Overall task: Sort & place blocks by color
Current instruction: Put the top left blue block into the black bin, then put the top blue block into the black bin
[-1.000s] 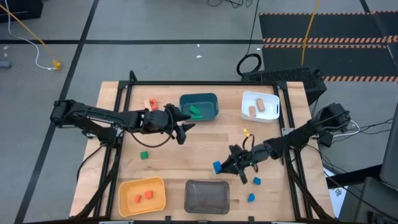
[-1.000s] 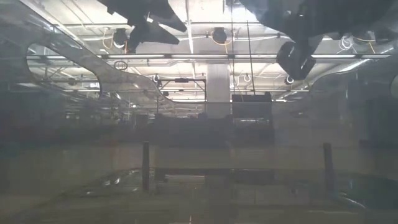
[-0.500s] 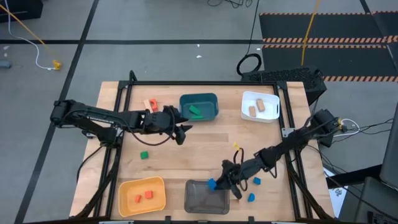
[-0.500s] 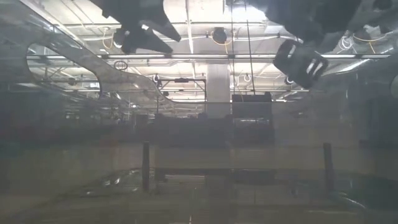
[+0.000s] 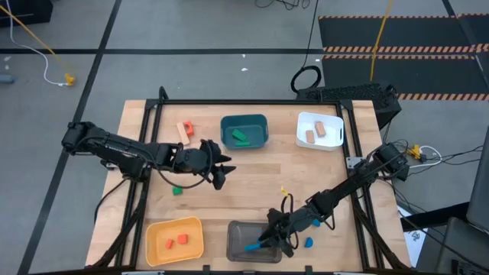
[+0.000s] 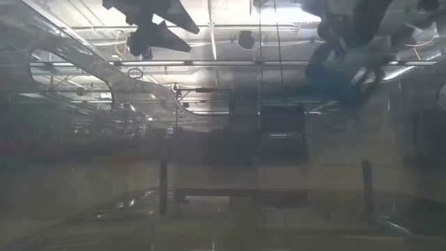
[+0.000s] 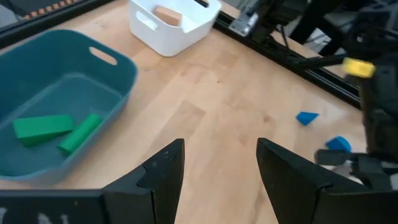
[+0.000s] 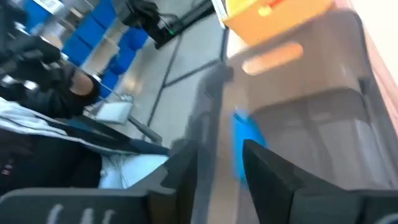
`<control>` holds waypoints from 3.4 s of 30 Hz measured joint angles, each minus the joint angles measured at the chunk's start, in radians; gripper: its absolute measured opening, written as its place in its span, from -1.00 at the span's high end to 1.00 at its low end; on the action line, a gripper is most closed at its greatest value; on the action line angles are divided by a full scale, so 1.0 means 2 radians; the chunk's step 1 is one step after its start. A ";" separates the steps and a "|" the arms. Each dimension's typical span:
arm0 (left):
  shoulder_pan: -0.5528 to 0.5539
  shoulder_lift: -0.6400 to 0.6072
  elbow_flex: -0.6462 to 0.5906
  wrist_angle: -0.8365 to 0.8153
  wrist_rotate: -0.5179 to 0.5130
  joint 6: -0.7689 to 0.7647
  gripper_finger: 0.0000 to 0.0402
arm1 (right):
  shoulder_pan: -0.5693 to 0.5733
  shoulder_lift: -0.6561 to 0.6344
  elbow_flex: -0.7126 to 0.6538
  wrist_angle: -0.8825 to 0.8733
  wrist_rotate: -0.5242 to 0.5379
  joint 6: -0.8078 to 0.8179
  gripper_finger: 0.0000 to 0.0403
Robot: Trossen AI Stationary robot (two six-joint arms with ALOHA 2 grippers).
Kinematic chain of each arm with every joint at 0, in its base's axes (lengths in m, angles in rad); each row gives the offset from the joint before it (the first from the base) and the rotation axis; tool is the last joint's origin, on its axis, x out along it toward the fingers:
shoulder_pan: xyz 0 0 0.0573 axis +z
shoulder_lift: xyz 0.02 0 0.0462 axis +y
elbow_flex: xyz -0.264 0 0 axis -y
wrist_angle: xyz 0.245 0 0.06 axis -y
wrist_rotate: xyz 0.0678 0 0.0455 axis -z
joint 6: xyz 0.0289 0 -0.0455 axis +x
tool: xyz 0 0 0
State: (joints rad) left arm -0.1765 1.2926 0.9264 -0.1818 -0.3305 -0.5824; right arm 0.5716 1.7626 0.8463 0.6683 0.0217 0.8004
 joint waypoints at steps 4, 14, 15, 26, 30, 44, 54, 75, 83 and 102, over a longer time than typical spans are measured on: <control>-0.019 0.000 0.000 0.001 0.000 -0.004 0.00 | 0.000 0.000 0.000 0.020 -0.003 -0.001 0.22; -0.045 0.000 0.000 0.006 0.000 -0.006 0.00 | -0.004 -0.083 -0.001 -0.092 -0.031 0.005 -0.06; -0.045 0.000 0.000 0.007 0.000 -0.006 0.00 | -0.004 -0.102 -0.001 -0.122 -0.022 0.001 -0.06; -0.060 0.000 0.000 0.007 -0.005 -0.001 0.00 | 0.018 -0.240 -0.001 -0.554 0.092 0.190 -0.05; -0.060 0.000 0.000 0.007 -0.007 0.001 0.00 | 0.038 -0.234 -0.001 -0.669 0.060 0.314 -0.05; -0.064 0.000 0.000 0.006 -0.011 0.002 0.00 | 0.079 -0.215 -0.001 -0.678 0.027 0.423 -0.04; -0.074 0.000 0.000 0.001 -0.019 0.004 0.00 | 0.103 -0.155 -0.001 -0.666 0.000 0.409 -0.04; -0.074 0.000 0.000 -0.001 -0.020 0.003 0.00 | 0.105 -0.107 0.000 -0.665 -0.009 0.379 0.53; -0.074 0.000 0.000 -0.001 -0.020 0.002 0.00 | 0.104 -0.109 0.000 -0.658 -0.011 0.380 0.76; -0.074 0.000 0.000 -0.002 -0.020 0.003 0.00 | 0.103 -0.204 -0.002 -0.542 0.194 0.273 0.81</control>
State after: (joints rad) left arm -0.3241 1.2934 0.9264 -0.1867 -0.3698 -0.5770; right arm 0.7773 1.3550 0.8421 -0.4160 0.4090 1.3468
